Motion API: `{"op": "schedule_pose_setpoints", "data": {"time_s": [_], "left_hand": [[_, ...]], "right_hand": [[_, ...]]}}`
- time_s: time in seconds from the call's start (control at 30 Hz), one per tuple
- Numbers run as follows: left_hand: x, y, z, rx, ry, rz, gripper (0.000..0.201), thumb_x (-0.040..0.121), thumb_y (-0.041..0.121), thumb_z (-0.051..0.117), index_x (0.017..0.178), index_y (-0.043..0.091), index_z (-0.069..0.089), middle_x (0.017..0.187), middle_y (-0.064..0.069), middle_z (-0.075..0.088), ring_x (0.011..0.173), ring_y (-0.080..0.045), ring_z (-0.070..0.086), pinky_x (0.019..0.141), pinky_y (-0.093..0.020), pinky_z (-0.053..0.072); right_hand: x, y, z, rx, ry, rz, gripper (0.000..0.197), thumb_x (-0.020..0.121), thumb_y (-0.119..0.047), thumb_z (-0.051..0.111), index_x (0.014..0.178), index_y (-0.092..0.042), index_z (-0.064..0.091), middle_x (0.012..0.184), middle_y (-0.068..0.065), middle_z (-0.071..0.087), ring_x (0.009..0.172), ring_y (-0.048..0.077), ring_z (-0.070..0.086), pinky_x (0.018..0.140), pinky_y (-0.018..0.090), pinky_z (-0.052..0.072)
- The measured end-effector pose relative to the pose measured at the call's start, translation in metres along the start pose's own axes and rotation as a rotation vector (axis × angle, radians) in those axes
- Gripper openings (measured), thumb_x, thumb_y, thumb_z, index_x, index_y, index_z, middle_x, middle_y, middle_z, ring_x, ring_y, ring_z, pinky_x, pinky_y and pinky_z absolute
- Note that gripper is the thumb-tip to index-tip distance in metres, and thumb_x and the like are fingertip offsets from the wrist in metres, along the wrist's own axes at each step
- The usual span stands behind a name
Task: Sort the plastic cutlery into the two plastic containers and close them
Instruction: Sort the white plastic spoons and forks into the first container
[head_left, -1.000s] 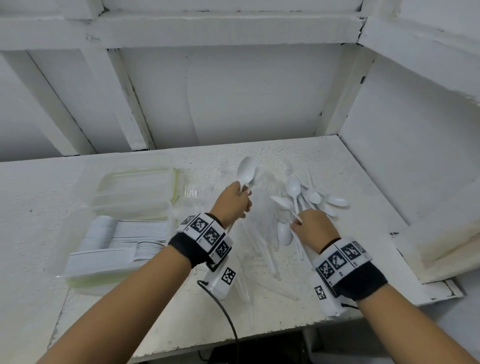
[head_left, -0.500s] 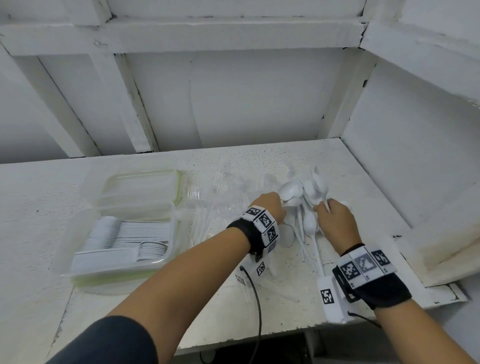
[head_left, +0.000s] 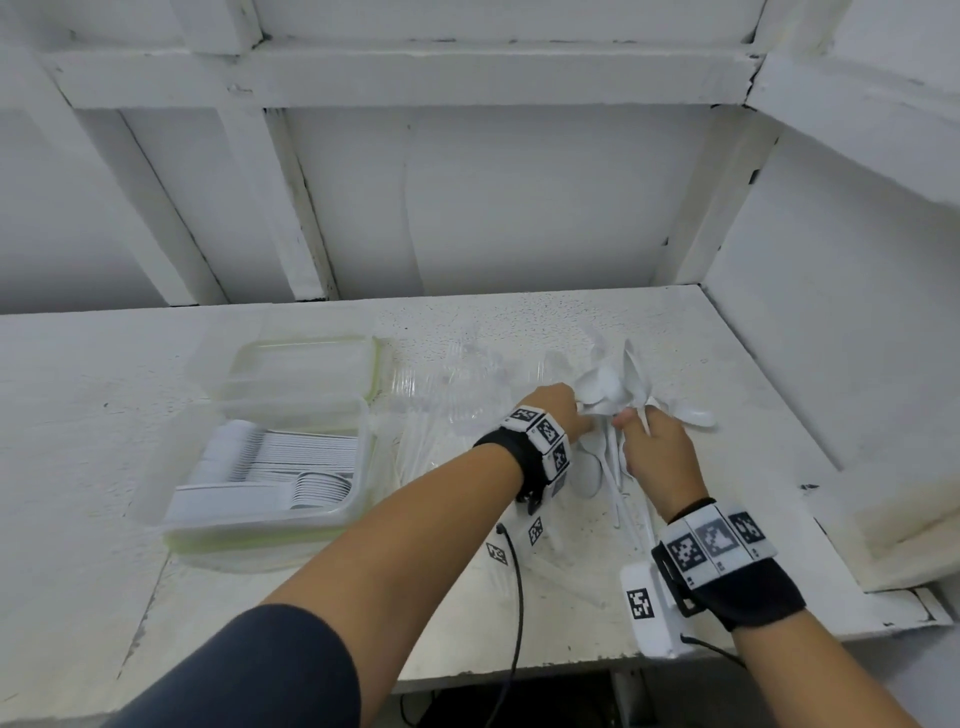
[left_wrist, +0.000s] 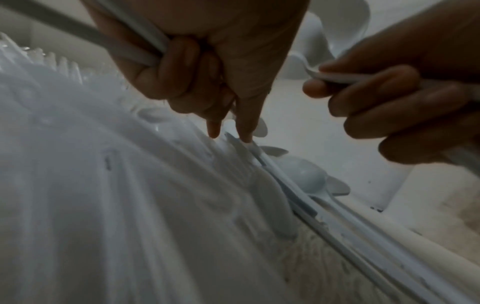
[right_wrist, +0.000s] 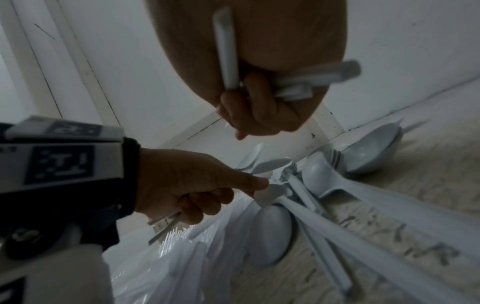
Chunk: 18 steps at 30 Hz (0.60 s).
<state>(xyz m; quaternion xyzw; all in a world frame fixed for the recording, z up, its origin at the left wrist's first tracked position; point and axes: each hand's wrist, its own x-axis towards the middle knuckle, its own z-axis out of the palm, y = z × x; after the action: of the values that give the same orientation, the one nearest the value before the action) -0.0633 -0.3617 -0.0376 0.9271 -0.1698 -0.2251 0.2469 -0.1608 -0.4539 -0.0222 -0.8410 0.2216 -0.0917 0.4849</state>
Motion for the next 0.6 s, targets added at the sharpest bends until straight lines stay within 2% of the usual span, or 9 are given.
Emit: {"op": "schedule_pose_setpoints", "data": {"time_s": [0.07,0.13,0.2,0.33,0.47,0.53,0.6], "left_hand": [[0.003,0.004,0.003,0.026,-0.005,-0.004,0.033,0.09,0.027,0.056,0.064,0.015,0.04,0.064,0.0,0.045,0.061,-0.018,0.049,0.048,-0.022,0.033],[0.003,0.005,0.005,0.071,-0.001,-0.01,0.028,0.088,0.013,0.053,0.064,0.014,0.039,0.063,-0.001,0.045,0.069,-0.023,0.053,0.053,-0.023,0.037],[0.002,0.005,0.005,0.09,0.012,-0.007,0.029,0.088,0.008,0.049,0.063,0.013,0.037,0.063,-0.001,0.043,0.069,-0.023,0.051,0.05,-0.023,0.035],[-0.005,0.003,-0.008,-0.014,0.077,0.009,0.023,0.091,0.019,0.05,0.07,0.01,0.043,0.063,0.002,0.04,0.054,-0.012,0.041,0.045,-0.02,0.028],[-0.02,-0.008,-0.036,-0.2,0.202,0.043,0.031,0.091,0.023,0.051,0.063,0.016,0.038,0.062,0.003,0.041,0.052,-0.009,0.037,0.048,-0.019,0.03],[-0.034,-0.013,-0.05,-0.293,0.261,0.061,0.033,0.089,0.023,0.052,0.062,0.017,0.036,0.062,0.003,0.039,0.053,-0.01,0.035,0.049,-0.021,0.028],[-0.053,-0.017,-0.058,-0.394,0.308,0.074,0.034,0.088,0.02,0.054,0.061,0.016,0.033,0.06,0.004,0.036,0.052,-0.01,0.033,0.049,-0.021,0.026]], "right_hand": [[-0.002,0.001,-0.001,0.001,0.004,0.002,0.026,0.099,-0.02,0.039,0.087,-0.003,0.056,0.067,0.001,0.05,0.064,0.013,0.047,0.054,0.021,0.033],[-0.005,0.004,-0.003,-0.006,-0.006,0.018,0.026,0.099,-0.023,0.039,0.086,-0.007,0.056,0.066,0.002,0.051,0.063,0.014,0.047,0.053,0.023,0.034],[-0.006,0.008,-0.006,0.005,-0.021,0.032,0.026,0.098,-0.024,0.04,0.083,-0.011,0.056,0.064,0.002,0.05,0.061,0.015,0.046,0.054,0.025,0.034],[-0.009,0.011,-0.011,0.05,-0.013,0.056,0.025,0.097,-0.024,0.042,0.083,-0.011,0.057,0.06,0.003,0.048,0.058,0.017,0.045,0.054,0.026,0.035],[-0.013,0.004,-0.012,0.096,-0.009,0.009,0.024,0.096,-0.029,0.046,0.08,-0.012,0.054,0.055,0.003,0.05,0.051,0.018,0.051,0.049,0.026,0.038],[-0.014,-0.006,-0.009,0.158,-0.032,-0.025,0.018,0.095,-0.029,0.048,0.08,-0.021,0.052,0.06,-0.002,0.05,0.051,0.013,0.049,0.045,0.021,0.036],[-0.014,-0.017,-0.001,0.177,-0.067,-0.092,0.012,0.096,-0.025,0.048,0.087,-0.022,0.055,0.071,-0.003,0.055,0.062,0.01,0.052,0.053,0.018,0.037]]}}
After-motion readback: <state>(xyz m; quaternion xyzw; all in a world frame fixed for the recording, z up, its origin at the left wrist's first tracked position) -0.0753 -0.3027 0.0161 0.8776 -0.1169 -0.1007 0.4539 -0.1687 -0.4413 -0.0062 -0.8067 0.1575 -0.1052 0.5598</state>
